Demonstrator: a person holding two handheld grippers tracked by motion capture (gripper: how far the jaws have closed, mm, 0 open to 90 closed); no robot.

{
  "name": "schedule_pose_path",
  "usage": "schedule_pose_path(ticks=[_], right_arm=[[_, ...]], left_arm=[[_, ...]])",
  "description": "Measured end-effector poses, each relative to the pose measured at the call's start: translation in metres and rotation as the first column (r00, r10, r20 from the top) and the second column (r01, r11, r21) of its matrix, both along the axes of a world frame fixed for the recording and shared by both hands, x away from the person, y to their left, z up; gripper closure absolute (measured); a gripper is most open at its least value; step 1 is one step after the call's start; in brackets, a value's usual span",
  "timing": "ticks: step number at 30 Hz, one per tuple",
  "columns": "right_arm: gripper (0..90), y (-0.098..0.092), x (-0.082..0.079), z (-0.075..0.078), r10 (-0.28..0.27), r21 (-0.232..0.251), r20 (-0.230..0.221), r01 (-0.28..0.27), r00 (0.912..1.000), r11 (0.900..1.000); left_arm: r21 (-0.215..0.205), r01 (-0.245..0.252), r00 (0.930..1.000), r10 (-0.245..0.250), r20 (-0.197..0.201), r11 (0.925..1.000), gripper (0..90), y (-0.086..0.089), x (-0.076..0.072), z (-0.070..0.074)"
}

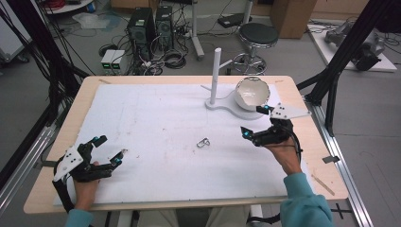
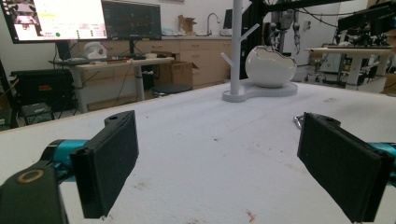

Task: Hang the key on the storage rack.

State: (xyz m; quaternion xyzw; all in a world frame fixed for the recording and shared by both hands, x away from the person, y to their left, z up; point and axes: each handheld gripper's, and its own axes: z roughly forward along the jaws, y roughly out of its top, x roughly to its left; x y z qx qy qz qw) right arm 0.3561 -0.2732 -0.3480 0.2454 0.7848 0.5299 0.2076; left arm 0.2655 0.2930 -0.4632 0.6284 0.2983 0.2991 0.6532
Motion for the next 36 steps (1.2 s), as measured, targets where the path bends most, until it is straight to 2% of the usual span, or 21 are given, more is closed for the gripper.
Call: schedule_pose_path(ticks=[4, 8, 11, 12, 13, 17, 19, 26, 29, 32, 35, 36], right_arm=[[0.7, 0.016, 0.011, 0.013, 0.064, -0.054, -0.023, -0.065, 0.9977, 0.996], [0.6, 0.030, 0.019, 0.017, 0.098, -0.099, -0.049, -0.103, 0.9940, 0.990], [0.7, 0.042, 0.024, 0.017, 0.121, -0.143, -0.068, -0.129, 0.9903, 0.981], [0.7, 0.042, 0.024, 0.017, 0.121, -0.143, -0.068, -0.129, 0.9903, 0.981], [0.7, 0.049, 0.026, 0.017, 0.137, -0.186, -0.084, -0.151, 0.9869, 0.971], [0.7, 0.067, 0.029, 0.014, 0.170, -0.258, -0.124, -0.197, 0.9777, 0.946], [0.7, 0.075, 0.030, 0.012, 0.184, -0.296, -0.143, -0.219, 0.9725, 0.930], [0.7, 0.100, 0.036, 0.003, 0.230, -0.343, -0.199, -0.288, 0.9524, 0.894], [0.7, 0.109, 0.038, -0.001, 0.236, -0.354, -0.228, -0.307, 0.9446, 0.883], [0.7, 0.117, 0.042, -0.006, 0.239, -0.382, -0.244, -0.320, 0.9397, 0.867], [0.7, 0.121, 0.043, -0.009, 0.237, -0.393, -0.256, -0.325, 0.9373, 0.860], [0.7, 0.124, 0.045, -0.013, 0.237, -0.410, -0.263, -0.331, 0.9352, 0.850]], left_arm=[[0.001, 0.000, 1.0000, 0.000, 0.001, 1.0000, 12.9, 0.000, 0.000, 0.000], [0.000, 0.000, 1.0000, 0.000, 0.000, 1.0000, 13.0, 0.000, 0.000, 0.000], [0.000, 0.000, 1.0000, 0.000, 0.001, 1.0000, 12.9, 0.000, 0.000, 0.000], [0.000, 0.000, 1.0000, 0.000, 0.000, 1.0000, 12.9, 0.000, 0.000, 0.000], [0.001, 0.001, 1.0000, -0.001, 0.000, 1.0000, 12.9, 0.000, 0.000, 0.000], [0.000, 0.000, 1.0000, 0.000, -0.001, 1.0000, 12.9, 0.000, 0.000, 0.000], [-0.001, 0.000, 1.0000, 0.000, -0.001, 1.0000, 12.9, 0.000, 0.000, 0.000], [0.001, 0.001, 1.0000, -0.001, 0.000, 1.0000, 12.9, 0.000, 0.000, 0.000], [0.000, 0.000, 1.0000, 0.000, -0.001, 1.0000, 12.9, 0.000, 0.000, 0.000], [-0.001, 0.000, 1.0000, 0.000, -0.002, 1.0000, 12.9, 0.000, 0.000, 0.000], [0.000, 0.001, 1.0000, -0.001, -0.002, 1.0000, 12.9, 0.000, 0.000, 0.000], [0.000, 0.001, 1.0000, -0.001, -0.004, 1.0000, 12.9, 0.000, 0.001, 0.000]])
